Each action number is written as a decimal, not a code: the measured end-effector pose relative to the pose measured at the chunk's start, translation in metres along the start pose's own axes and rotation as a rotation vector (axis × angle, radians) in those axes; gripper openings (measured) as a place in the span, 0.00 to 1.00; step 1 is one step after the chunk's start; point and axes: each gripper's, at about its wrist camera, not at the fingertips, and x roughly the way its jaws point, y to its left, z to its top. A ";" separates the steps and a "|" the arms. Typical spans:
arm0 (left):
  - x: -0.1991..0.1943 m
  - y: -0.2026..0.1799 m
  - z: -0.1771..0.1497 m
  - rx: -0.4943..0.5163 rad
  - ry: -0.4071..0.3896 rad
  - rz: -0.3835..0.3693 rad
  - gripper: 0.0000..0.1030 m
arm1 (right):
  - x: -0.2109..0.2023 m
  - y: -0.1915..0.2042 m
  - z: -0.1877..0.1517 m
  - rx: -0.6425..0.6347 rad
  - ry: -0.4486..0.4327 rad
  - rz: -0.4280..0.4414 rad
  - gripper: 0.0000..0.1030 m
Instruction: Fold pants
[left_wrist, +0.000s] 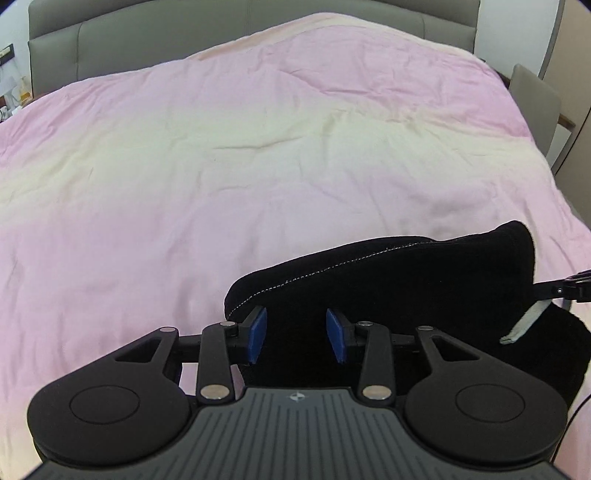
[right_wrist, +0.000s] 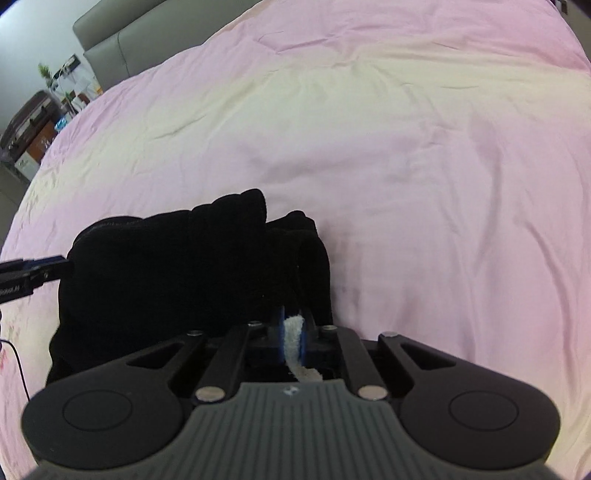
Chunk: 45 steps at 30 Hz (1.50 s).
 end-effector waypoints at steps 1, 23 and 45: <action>0.010 0.001 0.000 -0.010 0.024 0.008 0.42 | 0.004 0.003 0.002 -0.024 0.010 -0.013 0.03; -0.116 -0.048 -0.091 0.129 -0.025 0.034 0.55 | -0.085 0.057 -0.069 -0.223 -0.201 -0.117 0.45; -0.087 -0.042 -0.197 0.045 0.137 0.106 0.19 | -0.044 0.065 -0.130 -0.301 -0.196 -0.083 0.51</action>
